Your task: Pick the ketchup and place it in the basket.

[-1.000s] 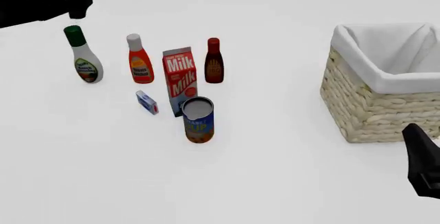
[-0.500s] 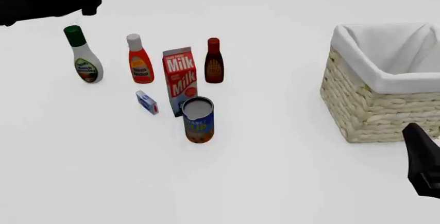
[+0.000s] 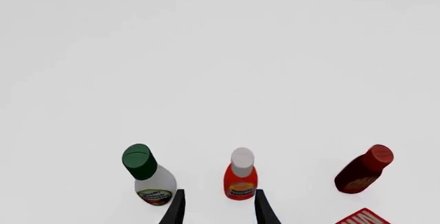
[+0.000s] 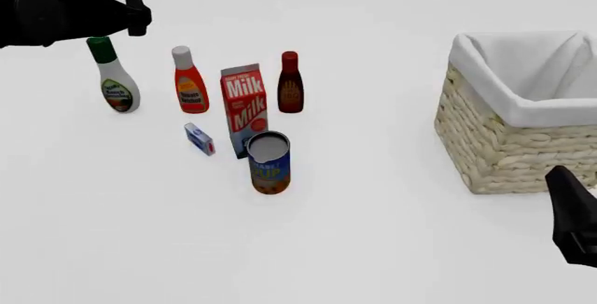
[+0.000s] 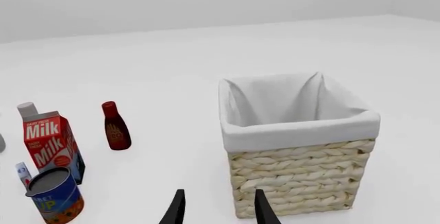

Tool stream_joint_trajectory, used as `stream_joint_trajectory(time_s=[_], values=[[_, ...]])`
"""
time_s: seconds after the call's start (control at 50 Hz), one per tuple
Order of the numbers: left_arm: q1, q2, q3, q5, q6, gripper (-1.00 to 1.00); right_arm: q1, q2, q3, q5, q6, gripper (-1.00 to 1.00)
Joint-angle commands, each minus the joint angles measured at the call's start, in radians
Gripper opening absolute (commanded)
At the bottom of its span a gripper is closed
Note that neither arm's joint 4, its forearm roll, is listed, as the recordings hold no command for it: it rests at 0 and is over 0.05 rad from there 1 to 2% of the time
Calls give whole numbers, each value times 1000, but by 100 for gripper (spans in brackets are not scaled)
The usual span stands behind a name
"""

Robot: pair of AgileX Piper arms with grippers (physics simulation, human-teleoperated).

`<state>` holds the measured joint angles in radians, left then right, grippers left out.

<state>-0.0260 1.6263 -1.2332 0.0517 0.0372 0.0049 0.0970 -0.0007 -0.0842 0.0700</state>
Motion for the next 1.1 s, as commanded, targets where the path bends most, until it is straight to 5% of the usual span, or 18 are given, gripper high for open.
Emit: stream_joint_trajectory(time_s=[0.02,0.52,1.1], values=[[8,42,3,-30,13,100,1,9,0,-7,9,100],[-8,113,8,-67,31,100,3,37,0,-27,23,100],[-40,173,-104,-21,70,100,2,62,0,-49,47,100]])
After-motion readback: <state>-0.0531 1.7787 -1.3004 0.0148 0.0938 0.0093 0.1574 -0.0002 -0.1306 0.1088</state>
